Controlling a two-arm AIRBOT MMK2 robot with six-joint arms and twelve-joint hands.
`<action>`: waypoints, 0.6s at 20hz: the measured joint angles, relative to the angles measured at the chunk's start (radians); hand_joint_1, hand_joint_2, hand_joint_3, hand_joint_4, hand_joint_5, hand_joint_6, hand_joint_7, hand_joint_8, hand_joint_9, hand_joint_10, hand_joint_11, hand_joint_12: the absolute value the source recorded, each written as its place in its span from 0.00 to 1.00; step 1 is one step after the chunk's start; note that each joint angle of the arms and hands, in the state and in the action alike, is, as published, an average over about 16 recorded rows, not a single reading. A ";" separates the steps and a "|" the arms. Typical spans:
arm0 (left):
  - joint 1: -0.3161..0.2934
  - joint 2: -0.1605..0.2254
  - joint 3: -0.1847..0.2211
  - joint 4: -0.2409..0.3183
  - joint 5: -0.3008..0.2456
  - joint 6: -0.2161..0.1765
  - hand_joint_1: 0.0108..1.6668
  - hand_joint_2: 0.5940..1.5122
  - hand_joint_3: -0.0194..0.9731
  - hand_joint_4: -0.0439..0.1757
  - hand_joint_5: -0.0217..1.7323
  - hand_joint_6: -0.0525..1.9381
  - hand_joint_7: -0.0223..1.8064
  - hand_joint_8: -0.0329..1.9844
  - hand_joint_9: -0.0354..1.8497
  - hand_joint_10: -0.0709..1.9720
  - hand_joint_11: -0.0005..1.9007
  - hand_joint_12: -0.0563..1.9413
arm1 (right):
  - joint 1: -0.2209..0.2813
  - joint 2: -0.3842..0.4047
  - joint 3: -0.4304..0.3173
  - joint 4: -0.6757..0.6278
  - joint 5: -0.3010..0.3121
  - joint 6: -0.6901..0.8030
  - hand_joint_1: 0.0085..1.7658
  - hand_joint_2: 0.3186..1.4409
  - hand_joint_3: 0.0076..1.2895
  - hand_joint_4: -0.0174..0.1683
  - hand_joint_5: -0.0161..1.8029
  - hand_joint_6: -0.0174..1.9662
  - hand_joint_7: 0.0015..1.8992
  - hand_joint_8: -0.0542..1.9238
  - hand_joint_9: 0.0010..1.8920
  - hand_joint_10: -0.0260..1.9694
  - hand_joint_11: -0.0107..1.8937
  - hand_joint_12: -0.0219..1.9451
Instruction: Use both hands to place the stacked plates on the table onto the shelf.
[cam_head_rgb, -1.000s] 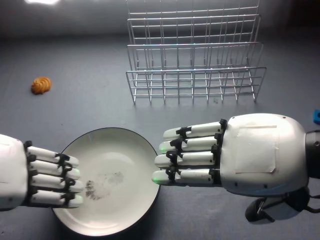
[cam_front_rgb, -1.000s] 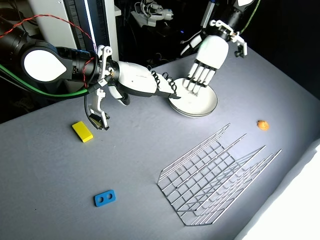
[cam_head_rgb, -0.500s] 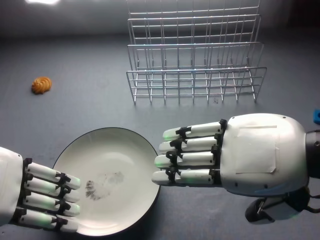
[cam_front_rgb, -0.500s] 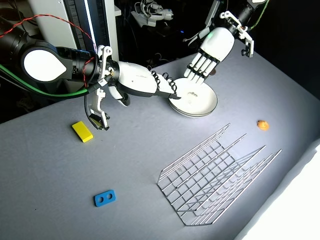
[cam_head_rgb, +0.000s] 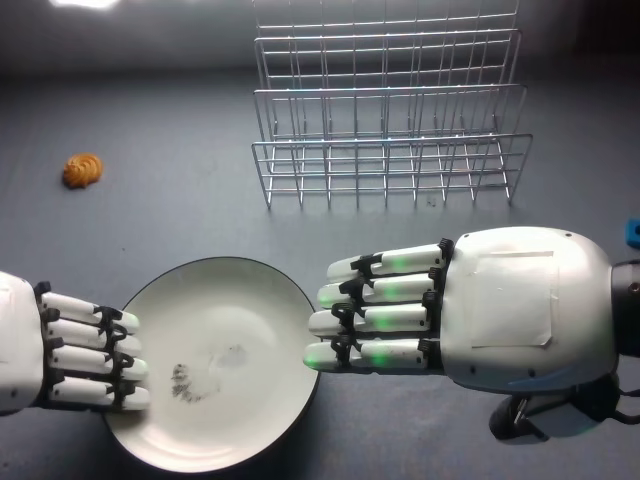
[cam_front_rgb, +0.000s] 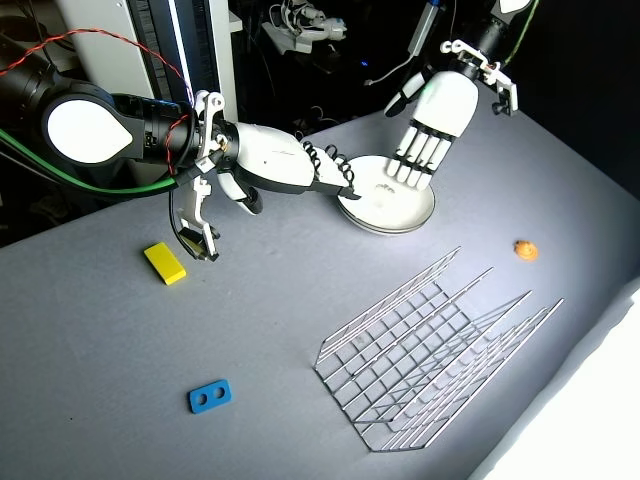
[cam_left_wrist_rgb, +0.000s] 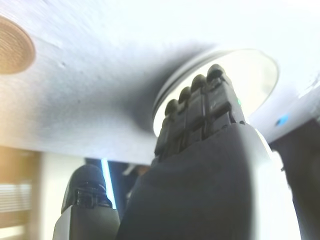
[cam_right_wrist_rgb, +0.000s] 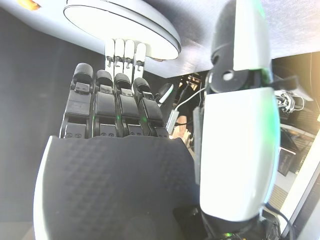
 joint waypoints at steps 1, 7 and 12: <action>0.001 0.001 -0.006 0.004 0.016 -0.013 0.00 0.54 0.04 0.20 0.02 0.03 0.02 0.02 0.03 0.04 0.01 0.02 | 0.000 0.000 0.000 0.000 0.000 0.000 0.64 0.46 0.01 0.10 0.02 0.02 0.01 0.03 0.01 0.02 0.02 0.05; 0.010 0.010 -0.050 0.027 0.087 -0.081 0.00 0.54 0.04 0.18 0.02 0.02 0.02 0.01 0.03 0.04 0.01 0.02 | 0.000 0.000 0.000 0.000 0.000 -0.001 0.64 0.47 0.01 0.09 0.02 0.02 0.01 0.03 0.01 0.02 0.02 0.05; 0.016 0.009 -0.081 0.026 0.126 -0.100 0.00 0.54 0.04 0.16 0.01 0.02 0.02 0.01 0.03 0.04 0.01 0.02 | 0.000 0.000 0.000 0.000 0.001 -0.002 0.63 0.47 0.01 0.10 0.02 0.02 0.01 0.03 0.01 0.02 0.02 0.04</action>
